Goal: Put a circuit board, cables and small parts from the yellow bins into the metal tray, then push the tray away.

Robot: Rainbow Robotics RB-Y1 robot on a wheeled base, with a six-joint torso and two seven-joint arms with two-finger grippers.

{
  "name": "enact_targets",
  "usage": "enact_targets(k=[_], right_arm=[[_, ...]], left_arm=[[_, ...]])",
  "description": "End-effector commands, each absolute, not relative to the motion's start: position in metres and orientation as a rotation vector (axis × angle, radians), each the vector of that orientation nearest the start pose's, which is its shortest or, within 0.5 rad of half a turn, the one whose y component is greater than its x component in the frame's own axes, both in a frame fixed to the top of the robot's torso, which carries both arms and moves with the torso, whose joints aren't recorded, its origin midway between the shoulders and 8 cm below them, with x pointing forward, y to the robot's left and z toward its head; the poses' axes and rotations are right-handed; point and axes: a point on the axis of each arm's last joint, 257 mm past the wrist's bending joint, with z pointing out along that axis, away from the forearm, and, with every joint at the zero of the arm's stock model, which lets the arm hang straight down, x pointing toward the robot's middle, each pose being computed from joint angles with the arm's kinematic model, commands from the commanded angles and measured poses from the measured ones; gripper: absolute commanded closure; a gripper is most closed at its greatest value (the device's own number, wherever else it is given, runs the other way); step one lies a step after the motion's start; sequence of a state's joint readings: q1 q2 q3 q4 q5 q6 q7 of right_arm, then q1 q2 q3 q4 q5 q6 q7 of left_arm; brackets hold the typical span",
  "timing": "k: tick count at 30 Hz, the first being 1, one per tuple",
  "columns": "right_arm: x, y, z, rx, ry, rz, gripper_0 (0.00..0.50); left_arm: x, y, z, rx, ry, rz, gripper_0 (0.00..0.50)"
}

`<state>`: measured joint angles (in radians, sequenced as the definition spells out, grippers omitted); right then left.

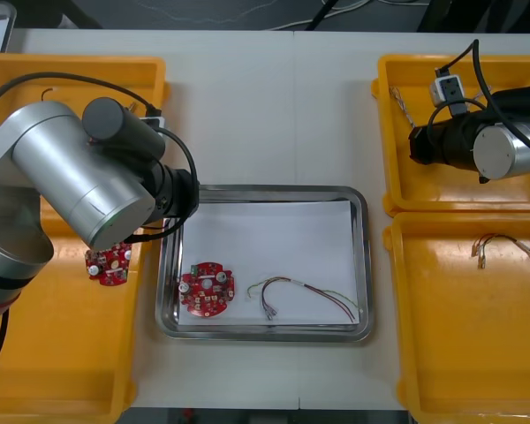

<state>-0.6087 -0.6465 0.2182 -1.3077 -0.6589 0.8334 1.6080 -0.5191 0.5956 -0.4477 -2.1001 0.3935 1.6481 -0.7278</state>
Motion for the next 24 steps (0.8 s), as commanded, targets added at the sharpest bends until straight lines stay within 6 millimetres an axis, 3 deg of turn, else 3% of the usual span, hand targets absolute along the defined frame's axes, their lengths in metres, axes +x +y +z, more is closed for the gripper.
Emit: enact_targets(k=[1, 13, 24], right_arm=[[0.648, -0.285, -0.159, -0.367, 2.142, -0.038, 0.500], [0.603, -0.325, -0.135, -0.394, 2.320, -0.146, 0.500], [0.564, -0.367, -0.136, -0.381, 2.483, -0.221, 0.500]], left_arm=[[0.463, 0.145, -0.193, -0.054, 2.425, -0.100, 0.500], [0.458, 0.135, -0.210, -0.066, 2.441, -0.111, 0.500], [0.476, 0.125, -0.242, -0.078, 2.408, -0.144, 0.500]])
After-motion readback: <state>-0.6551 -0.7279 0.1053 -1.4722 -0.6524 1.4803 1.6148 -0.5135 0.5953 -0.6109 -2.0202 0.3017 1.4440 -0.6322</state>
